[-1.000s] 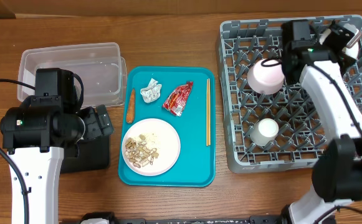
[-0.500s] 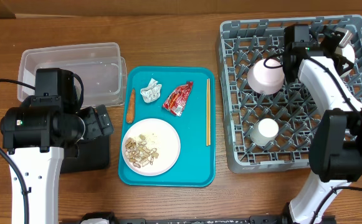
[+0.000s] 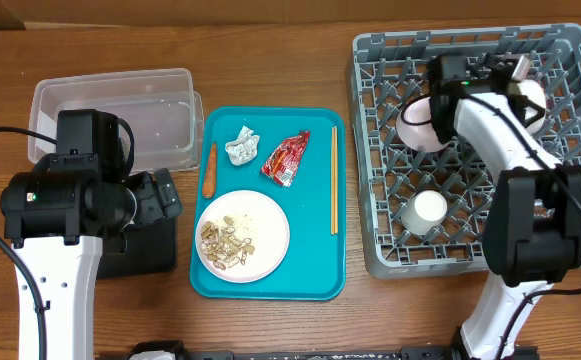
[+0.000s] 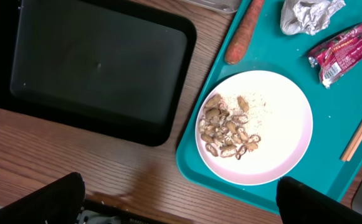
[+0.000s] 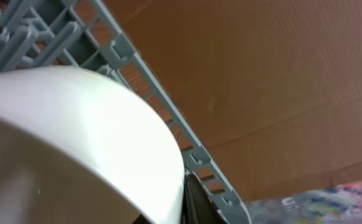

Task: Sort waste into correct bins and load items into the dishwasher
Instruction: 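Place the white bowl in the rack's back right area and release, then grasp the wooden chopstick on the tray with the right gripper, then lay the chopstick in the dish rack's left side and release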

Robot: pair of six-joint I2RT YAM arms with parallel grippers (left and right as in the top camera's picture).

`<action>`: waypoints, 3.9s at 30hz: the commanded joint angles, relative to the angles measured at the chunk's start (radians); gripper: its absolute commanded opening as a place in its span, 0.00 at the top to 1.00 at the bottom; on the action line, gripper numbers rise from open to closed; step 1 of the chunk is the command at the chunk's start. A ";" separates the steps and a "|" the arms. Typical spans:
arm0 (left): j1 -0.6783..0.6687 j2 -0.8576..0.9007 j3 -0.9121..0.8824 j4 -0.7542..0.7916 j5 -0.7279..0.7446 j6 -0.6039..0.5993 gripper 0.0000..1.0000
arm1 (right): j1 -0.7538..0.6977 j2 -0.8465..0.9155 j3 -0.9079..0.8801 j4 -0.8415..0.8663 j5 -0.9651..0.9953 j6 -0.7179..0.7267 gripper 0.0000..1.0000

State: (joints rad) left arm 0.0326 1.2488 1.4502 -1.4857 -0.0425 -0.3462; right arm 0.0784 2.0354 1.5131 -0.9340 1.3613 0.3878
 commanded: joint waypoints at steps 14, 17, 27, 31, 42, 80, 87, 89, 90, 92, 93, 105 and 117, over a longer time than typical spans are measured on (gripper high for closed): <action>-0.007 0.006 0.005 0.002 -0.017 -0.021 0.00 | 0.062 -0.215 0.135 -0.188 -0.482 0.096 0.00; -0.007 0.006 0.005 0.002 -0.017 -0.021 0.00 | 0.062 -0.300 0.156 -0.190 -0.661 0.063 0.00; -0.007 0.006 0.005 0.002 -0.017 -0.021 0.00 | 0.073 -0.473 0.164 -0.199 -1.394 -0.163 0.11; -0.007 0.006 0.005 0.001 -0.017 -0.021 0.00 | 0.128 -0.500 0.164 -0.208 -1.618 -0.245 0.11; -0.007 0.006 0.005 0.002 -0.017 -0.021 0.00 | 0.434 -0.516 0.120 -0.225 -1.604 -0.175 0.36; -0.007 0.006 0.005 0.002 -0.017 -0.021 0.00 | 0.504 -0.005 -0.130 0.054 -1.314 -0.110 0.78; -0.007 0.006 0.005 0.002 -0.017 -0.021 0.00 | 0.504 0.032 -0.131 0.049 -1.386 -0.188 0.81; -0.007 0.006 0.005 0.002 -0.017 -0.021 0.00 | 0.507 0.035 -0.131 0.034 -1.420 -0.239 0.81; -0.007 0.006 0.005 0.001 -0.017 -0.021 0.00 | 0.510 0.035 -0.131 0.026 -1.419 -0.244 0.81; -0.007 0.006 0.005 0.002 -0.017 -0.021 0.00 | 0.515 0.035 -0.131 0.016 -1.406 -0.249 0.87; -0.007 0.006 0.005 0.002 -0.017 -0.021 0.00 | 0.516 0.035 -0.130 0.016 -1.399 -0.239 0.96; -0.007 0.006 0.005 0.002 -0.017 -0.021 0.00 | 0.525 -0.096 0.149 -0.163 -1.370 -0.178 0.96; -0.007 0.006 0.005 0.002 -0.017 -0.021 0.00 | 0.313 -0.201 0.199 -0.219 -1.336 -0.114 0.96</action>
State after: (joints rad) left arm 0.0326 1.2488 1.4502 -1.4853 -0.0429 -0.3462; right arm 0.4503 1.8149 1.7351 -1.1458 0.0059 0.2848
